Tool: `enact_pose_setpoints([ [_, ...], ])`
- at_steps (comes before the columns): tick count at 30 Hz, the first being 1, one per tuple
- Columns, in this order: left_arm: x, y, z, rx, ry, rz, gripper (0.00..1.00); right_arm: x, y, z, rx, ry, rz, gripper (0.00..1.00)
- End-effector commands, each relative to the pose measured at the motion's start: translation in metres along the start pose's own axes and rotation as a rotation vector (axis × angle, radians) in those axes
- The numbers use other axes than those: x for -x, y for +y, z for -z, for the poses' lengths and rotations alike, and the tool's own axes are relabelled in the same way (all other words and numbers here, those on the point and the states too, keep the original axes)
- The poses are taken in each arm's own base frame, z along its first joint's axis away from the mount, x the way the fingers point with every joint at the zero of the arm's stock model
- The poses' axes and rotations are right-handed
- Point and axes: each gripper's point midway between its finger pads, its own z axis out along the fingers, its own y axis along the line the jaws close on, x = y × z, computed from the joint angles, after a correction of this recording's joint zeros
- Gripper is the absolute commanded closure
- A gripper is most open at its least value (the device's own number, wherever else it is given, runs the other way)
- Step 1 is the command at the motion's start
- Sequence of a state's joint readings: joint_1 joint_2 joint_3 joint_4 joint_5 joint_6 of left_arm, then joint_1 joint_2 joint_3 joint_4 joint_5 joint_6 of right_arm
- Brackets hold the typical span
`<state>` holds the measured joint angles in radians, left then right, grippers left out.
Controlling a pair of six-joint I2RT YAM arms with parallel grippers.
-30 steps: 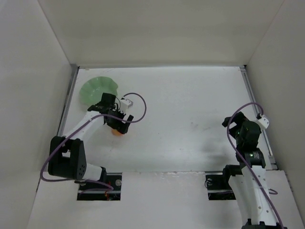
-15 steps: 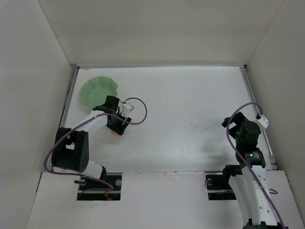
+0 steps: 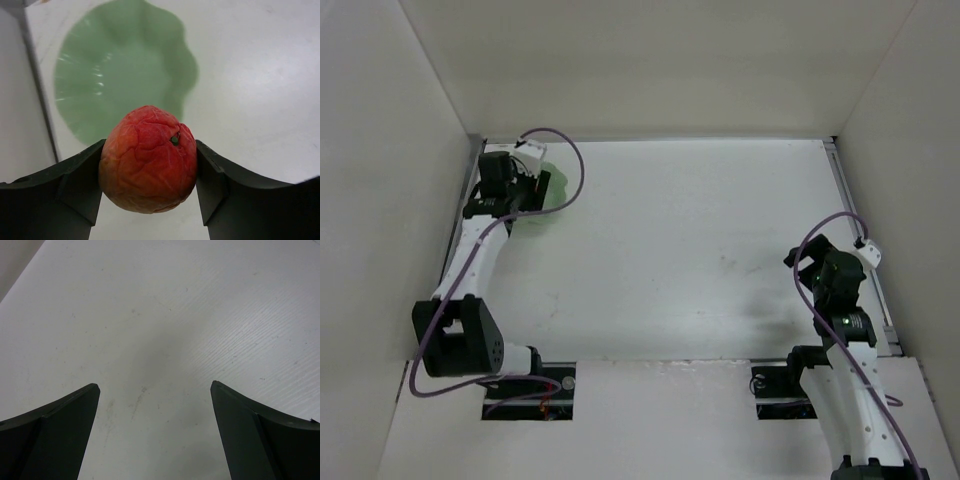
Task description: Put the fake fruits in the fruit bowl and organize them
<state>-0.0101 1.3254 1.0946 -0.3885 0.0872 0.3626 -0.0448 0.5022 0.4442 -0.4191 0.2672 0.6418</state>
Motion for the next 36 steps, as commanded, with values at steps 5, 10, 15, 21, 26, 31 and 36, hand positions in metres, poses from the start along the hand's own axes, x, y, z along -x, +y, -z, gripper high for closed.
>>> enact_pose_setpoints([
  [5, 0.020, 0.063, -0.059, 0.120, -0.070, 0.133, 0.61, 0.018, 0.010, 0.004, 0.030, -0.058, 0.004, 0.00],
  [10, 0.024, 0.085, -0.082, 0.153, -0.094, 0.230, 0.06, 0.019, 0.011, 0.007, 0.038, -0.062, 0.004, 0.00],
  [15, 0.051, 0.106, -0.069, 0.203, -0.175, 0.280, 0.00, 0.014, 0.015, 0.008, 0.056, -0.050, 0.015, 0.00],
  [21, 0.046, 0.105, -0.017, 0.214, -0.163, 0.327, 0.00, 0.012, 0.016, 0.009, 0.060, -0.049, 0.021, 0.00],
  [26, -0.025, 0.090, 0.031, 0.203, -0.064, 0.410, 0.00, 0.011, 0.016, 0.008, 0.060, -0.044, 0.022, 0.00],
  [31, -0.113, 0.086, 0.068, 0.312, 0.047, 0.506, 0.00, 0.007, 0.016, 0.005, 0.052, -0.030, 0.027, 0.00],
  [36, -0.161, 0.084, 0.090, 0.440, 0.061, 0.679, 0.00, 0.005, 0.015, 0.000, 0.043, -0.020, 0.024, 0.00],
])
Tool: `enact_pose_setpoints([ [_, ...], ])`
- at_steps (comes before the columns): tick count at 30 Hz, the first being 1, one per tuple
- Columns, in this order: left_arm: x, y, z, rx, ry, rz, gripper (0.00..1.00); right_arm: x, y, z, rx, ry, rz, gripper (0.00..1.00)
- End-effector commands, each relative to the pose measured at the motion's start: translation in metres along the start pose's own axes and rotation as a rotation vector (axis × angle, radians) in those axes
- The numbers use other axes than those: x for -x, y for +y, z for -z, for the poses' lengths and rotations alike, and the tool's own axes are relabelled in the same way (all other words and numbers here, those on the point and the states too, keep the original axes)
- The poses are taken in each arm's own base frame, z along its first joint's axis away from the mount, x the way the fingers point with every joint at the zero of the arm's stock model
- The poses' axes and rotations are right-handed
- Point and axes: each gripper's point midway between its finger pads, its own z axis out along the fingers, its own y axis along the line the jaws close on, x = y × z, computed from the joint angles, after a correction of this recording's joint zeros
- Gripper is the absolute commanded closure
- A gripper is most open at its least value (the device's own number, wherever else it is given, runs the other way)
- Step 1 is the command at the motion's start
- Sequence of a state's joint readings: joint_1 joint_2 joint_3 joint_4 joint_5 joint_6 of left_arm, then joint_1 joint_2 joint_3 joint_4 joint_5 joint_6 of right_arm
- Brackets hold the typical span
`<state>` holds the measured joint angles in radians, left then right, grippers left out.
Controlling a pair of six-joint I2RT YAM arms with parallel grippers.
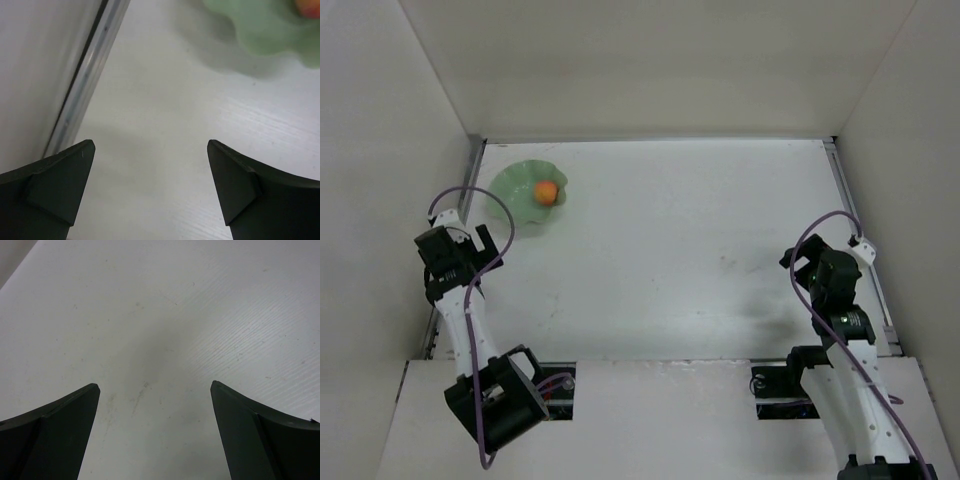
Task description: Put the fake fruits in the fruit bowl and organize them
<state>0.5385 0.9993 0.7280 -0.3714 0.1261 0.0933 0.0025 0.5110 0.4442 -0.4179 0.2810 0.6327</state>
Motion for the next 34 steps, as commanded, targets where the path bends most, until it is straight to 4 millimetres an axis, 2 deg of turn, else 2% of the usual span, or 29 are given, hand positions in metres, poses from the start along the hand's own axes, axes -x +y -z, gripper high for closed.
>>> enact_pose_setpoints([
  [1, -0.019, 0.004, 0.005, 0.036, 0.013, 0.122, 0.00, 0.011, 0.009, -0.001, 0.025, -0.036, -0.007, 0.00],
  [3, -0.031, 0.000, 0.002, 0.020, 0.039, 0.161, 0.00, 0.011, 0.009, -0.002, 0.026, -0.035, -0.008, 0.00],
  [7, -0.019, 0.004, 0.002, 0.019, 0.010, 0.196, 0.00, 0.010, 0.008, -0.002, 0.024, -0.037, -0.011, 0.00],
  [10, -0.026, 0.002, 0.000, 0.014, 0.028, 0.232, 0.00, 0.011, 0.007, -0.001, 0.021, -0.043, -0.014, 0.00],
  [31, -0.032, 0.004, -0.003, 0.030, 0.039, 0.269, 0.00, 0.009, 0.005, -0.004, 0.008, -0.035, -0.013, 0.00],
  [34, -0.020, 0.004, 0.001, 0.020, 0.021, 0.262, 0.00, 0.009, 0.005, -0.003, 0.008, -0.036, -0.014, 0.00],
])
